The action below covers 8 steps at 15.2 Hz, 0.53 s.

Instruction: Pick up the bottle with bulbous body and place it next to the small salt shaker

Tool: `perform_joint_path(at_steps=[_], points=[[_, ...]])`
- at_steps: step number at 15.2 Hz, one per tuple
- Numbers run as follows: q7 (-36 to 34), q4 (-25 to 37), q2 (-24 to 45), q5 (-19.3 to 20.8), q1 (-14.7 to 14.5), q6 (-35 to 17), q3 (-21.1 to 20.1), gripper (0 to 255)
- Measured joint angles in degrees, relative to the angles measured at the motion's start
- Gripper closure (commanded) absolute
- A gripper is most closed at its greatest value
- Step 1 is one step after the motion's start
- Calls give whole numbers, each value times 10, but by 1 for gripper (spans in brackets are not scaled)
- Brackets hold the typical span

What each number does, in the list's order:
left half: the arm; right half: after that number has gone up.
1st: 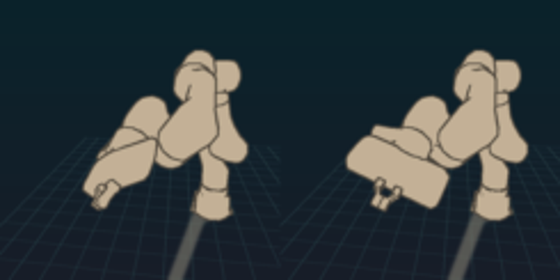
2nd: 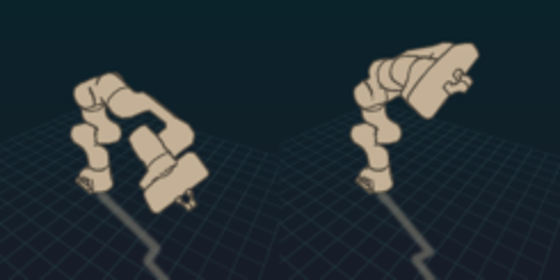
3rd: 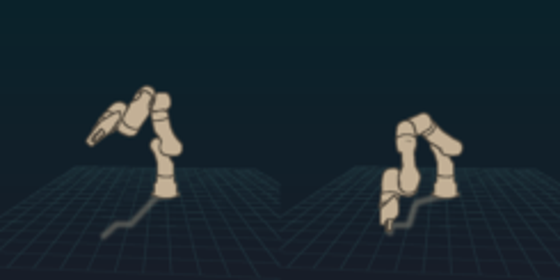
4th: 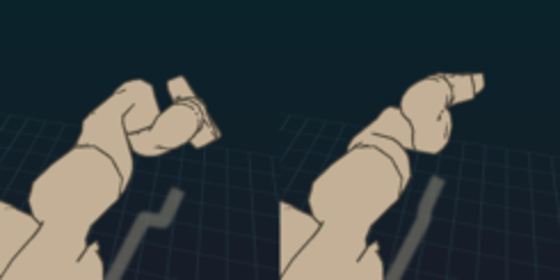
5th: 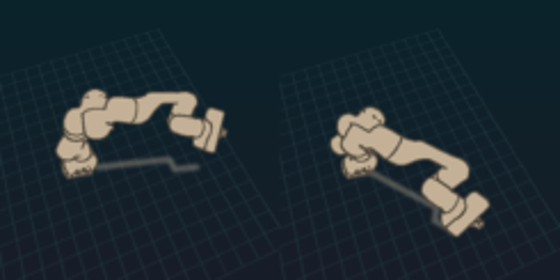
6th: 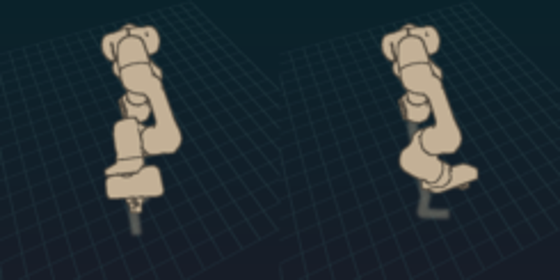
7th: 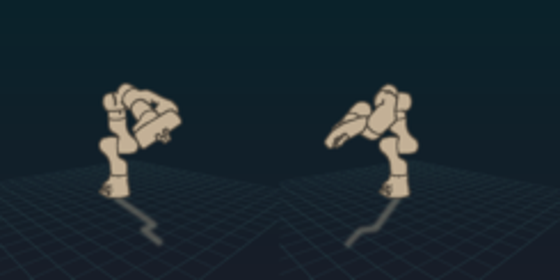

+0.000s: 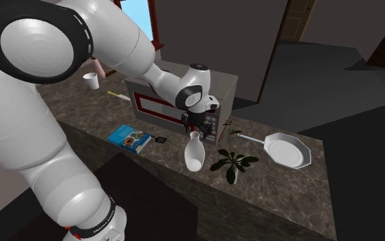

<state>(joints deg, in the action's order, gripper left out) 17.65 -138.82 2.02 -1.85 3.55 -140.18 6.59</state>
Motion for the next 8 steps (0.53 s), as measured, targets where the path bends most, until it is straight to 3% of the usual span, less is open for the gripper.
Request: perform_joint_path(at_steps=[8], points=[[4, -5, 17, -4, 0, -22, 0, 0]])
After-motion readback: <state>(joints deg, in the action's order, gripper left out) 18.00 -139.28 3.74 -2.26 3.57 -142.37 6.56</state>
